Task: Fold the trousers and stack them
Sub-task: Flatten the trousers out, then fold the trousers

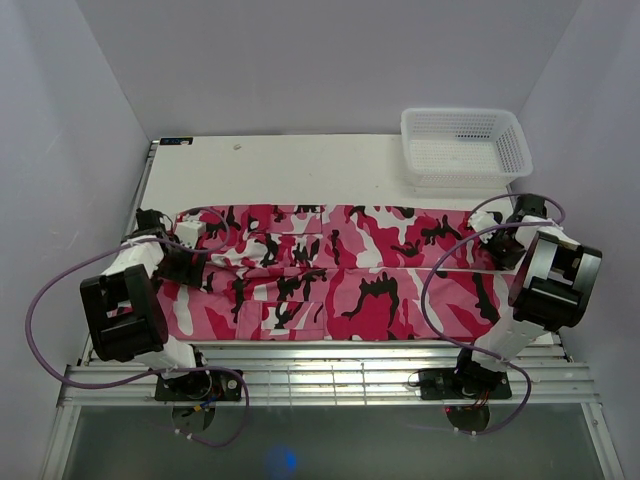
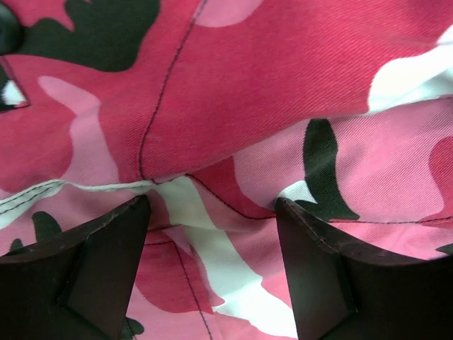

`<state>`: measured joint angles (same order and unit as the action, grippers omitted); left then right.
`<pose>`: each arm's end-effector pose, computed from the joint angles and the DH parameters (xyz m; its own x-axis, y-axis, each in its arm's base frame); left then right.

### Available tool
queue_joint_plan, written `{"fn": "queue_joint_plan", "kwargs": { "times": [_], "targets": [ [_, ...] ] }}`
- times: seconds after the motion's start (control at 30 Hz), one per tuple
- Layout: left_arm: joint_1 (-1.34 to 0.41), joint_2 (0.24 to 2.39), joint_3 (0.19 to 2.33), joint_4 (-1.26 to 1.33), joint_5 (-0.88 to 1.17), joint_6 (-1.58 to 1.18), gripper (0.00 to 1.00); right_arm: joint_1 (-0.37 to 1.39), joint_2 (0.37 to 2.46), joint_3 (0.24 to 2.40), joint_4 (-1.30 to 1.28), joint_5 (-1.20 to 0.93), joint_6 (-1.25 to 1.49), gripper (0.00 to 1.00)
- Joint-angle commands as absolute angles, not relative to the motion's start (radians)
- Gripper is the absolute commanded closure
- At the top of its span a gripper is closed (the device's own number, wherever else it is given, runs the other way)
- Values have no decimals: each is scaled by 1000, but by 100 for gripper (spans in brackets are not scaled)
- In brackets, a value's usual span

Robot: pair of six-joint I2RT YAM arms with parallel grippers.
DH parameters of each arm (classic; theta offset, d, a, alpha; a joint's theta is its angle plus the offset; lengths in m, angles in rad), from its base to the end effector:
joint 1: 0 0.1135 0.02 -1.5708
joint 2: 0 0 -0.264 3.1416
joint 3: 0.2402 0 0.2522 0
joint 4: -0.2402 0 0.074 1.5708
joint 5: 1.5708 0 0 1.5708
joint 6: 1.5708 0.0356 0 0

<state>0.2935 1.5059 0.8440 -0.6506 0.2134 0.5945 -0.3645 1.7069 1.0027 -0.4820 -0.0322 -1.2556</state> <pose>0.2518 0.0682 0.1685 -0.8960 0.3010 -0.3263 0.3270 0.9446 -0.0266 0.3017 -0.1139 0.1606 -0.5965 -0.7895 -0.1447 -0.7164 0.6050 -0.3475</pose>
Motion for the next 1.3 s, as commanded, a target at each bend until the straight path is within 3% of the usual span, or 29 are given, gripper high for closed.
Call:
{"fn": "queue_joint_plan", "kwargs": {
  "times": [0.0,0.3,0.4,0.43,0.5,0.53,0.7,0.8,0.83,1.1,1.27],
  "targets": [
    [314,1490,841,-660,204,644,18,-397,1712,1016,-578,29,-1322,88],
    [325,1430,851,-794,278,709,20,-445,1657,1015,-591,19,-1368,88],
    [325,1356,885,-833,345,715,15,-443,1617,1099,-638,-55,-1338,75],
    [325,1326,899,-836,374,706,14,-443,1611,1127,-658,-72,-1327,65],
    [325,1307,974,-877,408,687,2,-442,1588,1225,-720,-121,-1295,52],
    [327,1302,1003,-894,425,684,2,-442,1582,1262,-747,-139,-1283,41],
    [328,1244,1175,-988,523,664,2,-448,1470,1413,-870,-294,-1204,20],
    [327,1224,1289,-1020,537,596,2,-454,1369,1410,-879,-395,-1154,0],
    [327,1224,1317,-1025,537,575,2,-454,1344,1398,-879,-423,-1137,8],
    [327,1327,1555,-969,568,446,2,-454,1144,1218,-833,-587,-1098,10],
    [336,1611,1874,-1133,523,466,2,-454,1310,1366,-1015,-601,-1183,8]
  ]
}}
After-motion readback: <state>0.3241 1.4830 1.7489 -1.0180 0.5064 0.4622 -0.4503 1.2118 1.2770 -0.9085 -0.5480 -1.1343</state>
